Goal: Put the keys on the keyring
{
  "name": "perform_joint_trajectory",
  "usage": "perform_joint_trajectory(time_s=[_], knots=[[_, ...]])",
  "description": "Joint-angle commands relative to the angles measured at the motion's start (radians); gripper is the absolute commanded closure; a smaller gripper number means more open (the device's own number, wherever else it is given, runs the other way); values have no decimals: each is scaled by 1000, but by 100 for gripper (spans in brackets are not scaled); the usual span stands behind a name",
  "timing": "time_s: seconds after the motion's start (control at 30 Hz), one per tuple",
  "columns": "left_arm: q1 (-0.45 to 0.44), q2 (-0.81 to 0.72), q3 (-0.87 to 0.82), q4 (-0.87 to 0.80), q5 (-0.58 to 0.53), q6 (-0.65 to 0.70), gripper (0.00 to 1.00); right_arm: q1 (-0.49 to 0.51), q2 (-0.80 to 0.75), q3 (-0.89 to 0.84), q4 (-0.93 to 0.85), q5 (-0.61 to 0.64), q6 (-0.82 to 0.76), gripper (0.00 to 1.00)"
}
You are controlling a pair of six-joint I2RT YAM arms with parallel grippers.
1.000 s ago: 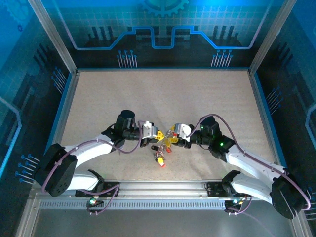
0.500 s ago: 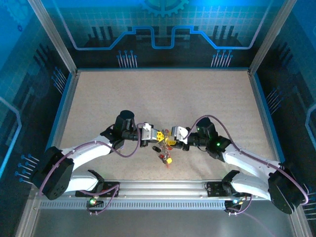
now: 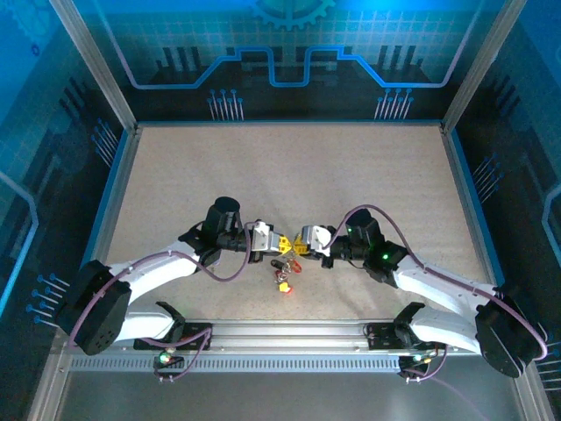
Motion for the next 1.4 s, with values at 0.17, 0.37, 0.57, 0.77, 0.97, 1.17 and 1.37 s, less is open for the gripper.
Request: perform_joint_trajectory(time_s=[0.17,0.37,0.57,0.77,0.97,1.17,1.37], knots=[[-11,-70,32,-19,2,-10,87,36,-26,-31,151,48,-32,100],[-11,-142,25,-104,-43,33,69,48,-107,-128,360,76,-11,100],[-11,-173,27,-131,-23,40,68,52,-175,-169,451,85,28,100],[-15,-180,26,-99,-17,20,67,53,-196,-170,457,65,57,100],[-22,-181,14,-11,-11,-42,67,64,-159,-158,471,50,64,100],[-38,-184,-1,18,-22,-42,67,68,-129,-138,462,33,61,100],[-46,-179,0,10,-23,-28,72,73,-119,-128,457,29,64,100]])
